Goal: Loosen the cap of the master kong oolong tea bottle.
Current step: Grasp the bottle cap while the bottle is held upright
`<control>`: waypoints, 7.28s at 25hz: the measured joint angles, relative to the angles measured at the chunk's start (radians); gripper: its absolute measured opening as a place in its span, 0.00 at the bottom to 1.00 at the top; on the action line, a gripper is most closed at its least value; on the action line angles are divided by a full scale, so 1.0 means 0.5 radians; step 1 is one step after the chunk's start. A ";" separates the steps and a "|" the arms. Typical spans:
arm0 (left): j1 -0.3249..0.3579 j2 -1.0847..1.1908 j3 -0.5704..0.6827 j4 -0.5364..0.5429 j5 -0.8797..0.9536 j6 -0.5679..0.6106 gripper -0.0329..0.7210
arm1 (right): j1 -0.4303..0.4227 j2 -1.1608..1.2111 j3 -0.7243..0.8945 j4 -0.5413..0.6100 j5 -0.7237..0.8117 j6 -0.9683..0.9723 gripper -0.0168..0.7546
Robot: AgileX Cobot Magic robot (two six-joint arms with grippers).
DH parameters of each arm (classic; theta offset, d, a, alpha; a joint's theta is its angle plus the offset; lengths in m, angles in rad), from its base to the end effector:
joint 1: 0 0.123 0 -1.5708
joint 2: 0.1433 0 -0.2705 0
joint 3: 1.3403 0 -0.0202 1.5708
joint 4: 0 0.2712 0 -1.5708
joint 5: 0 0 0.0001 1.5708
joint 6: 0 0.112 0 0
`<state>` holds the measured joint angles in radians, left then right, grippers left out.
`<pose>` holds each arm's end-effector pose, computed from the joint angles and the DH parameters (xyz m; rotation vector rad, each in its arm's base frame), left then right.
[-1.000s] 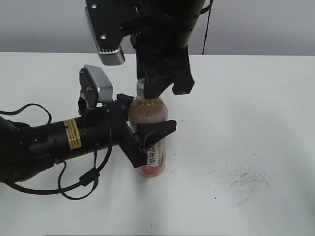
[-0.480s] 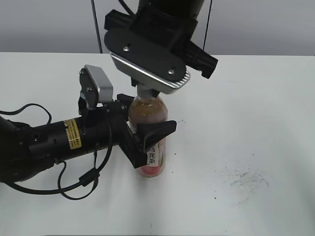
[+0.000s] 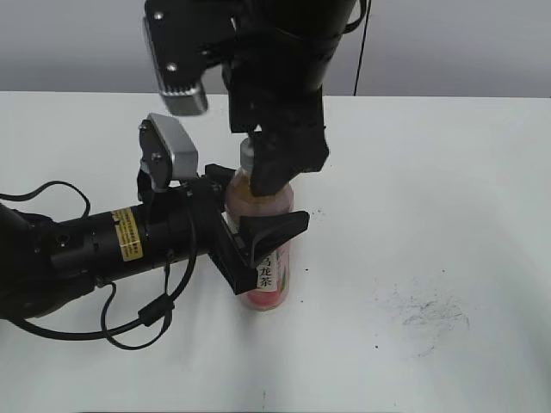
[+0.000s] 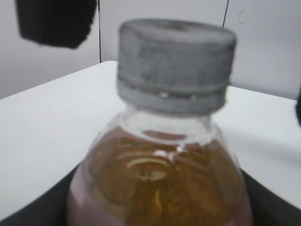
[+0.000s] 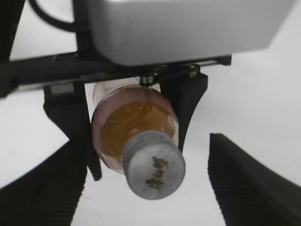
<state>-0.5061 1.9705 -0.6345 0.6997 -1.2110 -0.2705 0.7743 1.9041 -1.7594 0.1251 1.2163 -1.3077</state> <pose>0.2588 -0.2206 0.0916 0.9167 1.5063 -0.9079 0.2973 0.3092 0.2616 -2.4169 1.4578 0.0575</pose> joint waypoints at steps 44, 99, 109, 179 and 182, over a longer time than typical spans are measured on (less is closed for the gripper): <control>0.000 0.000 -0.002 0.000 0.000 0.010 0.63 | 0.000 0.000 0.000 -0.063 0.008 0.102 0.38; -0.002 0.000 -0.002 -0.008 0.001 0.011 0.63 | 0.000 0.000 -0.002 -0.030 0.012 2.640 0.38; -0.002 0.000 -0.002 0.003 0.000 0.013 0.63 | 0.000 0.000 -0.002 -0.030 0.012 0.754 0.38; -0.002 0.000 -0.002 -0.011 0.002 0.018 0.63 | 0.000 -0.004 -0.007 -0.070 0.015 -0.422 0.38; -0.002 0.000 -0.002 -0.009 0.002 0.022 0.63 | 0.000 -0.004 -0.009 -0.048 0.015 -0.995 0.38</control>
<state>-0.5072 1.9705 -0.6353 0.6950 -1.2099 -0.2594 0.7743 1.9023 -1.7641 0.1012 1.2237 -1.8053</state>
